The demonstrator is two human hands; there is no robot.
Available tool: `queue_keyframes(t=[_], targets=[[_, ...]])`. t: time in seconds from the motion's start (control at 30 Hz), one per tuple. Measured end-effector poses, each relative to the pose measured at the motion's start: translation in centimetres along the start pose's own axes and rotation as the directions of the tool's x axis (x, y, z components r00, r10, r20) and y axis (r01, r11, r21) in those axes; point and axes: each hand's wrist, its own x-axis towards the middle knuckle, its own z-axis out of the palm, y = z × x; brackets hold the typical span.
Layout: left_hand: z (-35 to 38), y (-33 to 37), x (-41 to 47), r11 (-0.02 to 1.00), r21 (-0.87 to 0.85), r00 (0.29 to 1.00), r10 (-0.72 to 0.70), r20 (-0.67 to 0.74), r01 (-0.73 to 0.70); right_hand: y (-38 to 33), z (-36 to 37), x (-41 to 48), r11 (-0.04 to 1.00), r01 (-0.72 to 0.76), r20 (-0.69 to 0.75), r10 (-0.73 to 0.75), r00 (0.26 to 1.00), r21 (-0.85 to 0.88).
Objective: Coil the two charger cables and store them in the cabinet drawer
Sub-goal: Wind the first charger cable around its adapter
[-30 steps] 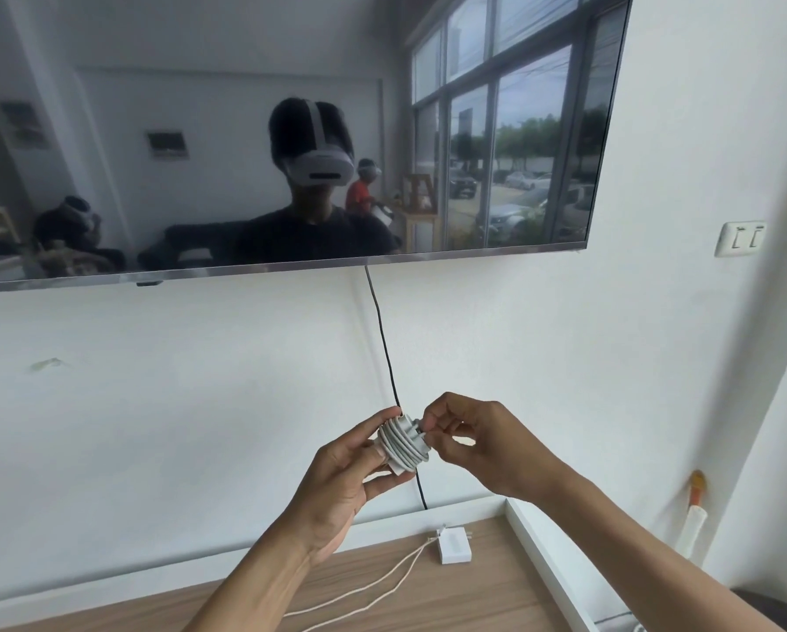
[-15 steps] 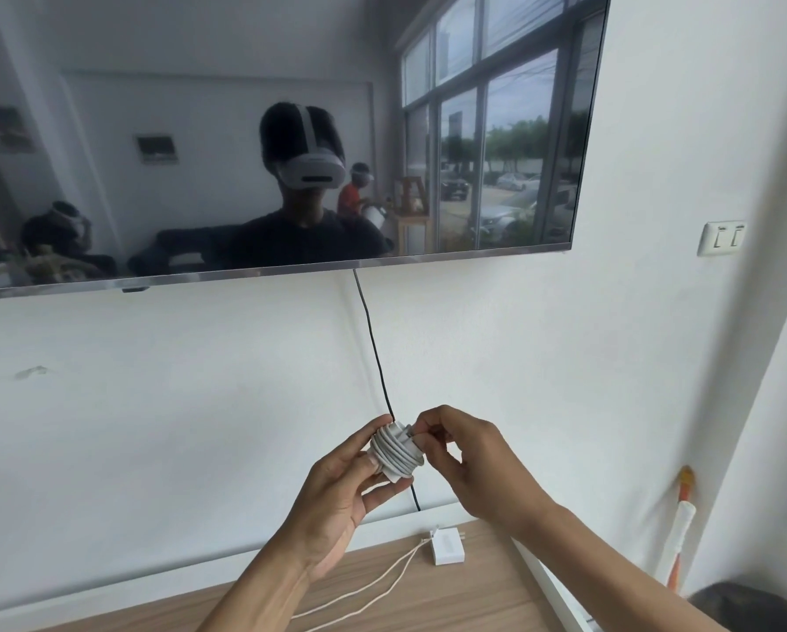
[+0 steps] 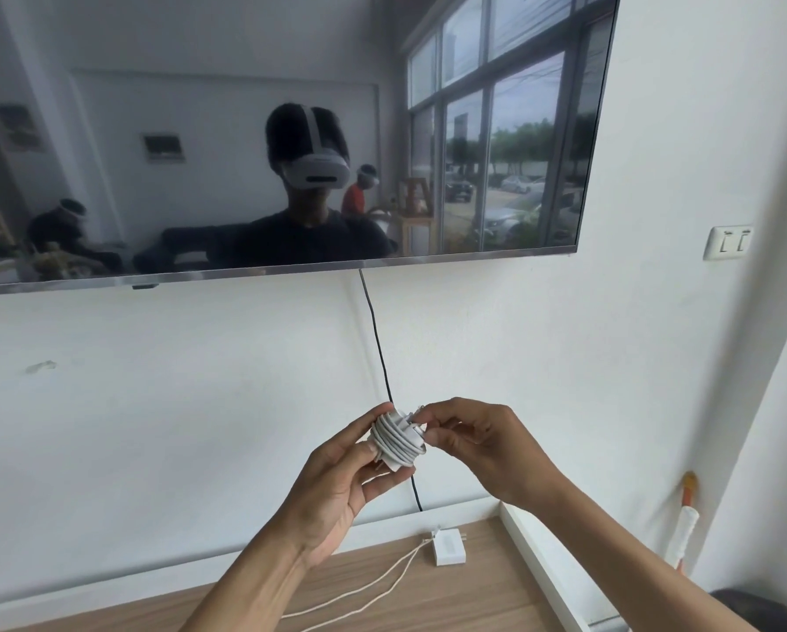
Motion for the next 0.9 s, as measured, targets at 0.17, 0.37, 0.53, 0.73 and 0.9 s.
queue_keyframes(t=[0.17,0.37,0.53,0.73,0.9], targets=[[-0.2,-0.2,-0.3,0.993,0.118,1.000,-0.013,-0.002,0.013,-0.2,-0.4,-0.2,0.994,-0.041,0.110,0.052,0.993,-0.101],[-0.2,-0.4,-0.6,0.991,0.136,1.000,-0.004,0.020,0.002,-0.5,0.0,-0.7,0.988,-0.045,0.101,0.060,0.993,-0.149],[-0.2,-0.8,-0.8,0.991,0.136,0.999,-0.019,0.031,0.015,-0.5,0.5,-1.2,0.967,0.000,0.103,0.028,0.994,-0.256],[0.0,-0.9,-0.8,0.996,0.090,0.999,-0.028,0.020,0.026,-0.3,1.1,-2.0,0.964,0.057,0.063,-0.042,0.997,-0.260],[0.4,-0.5,-0.4,0.999,0.026,0.999,-0.027,-0.017,0.027,-0.4,1.9,-1.5,0.977,0.041,-0.084,-0.060,0.995,-0.211]])
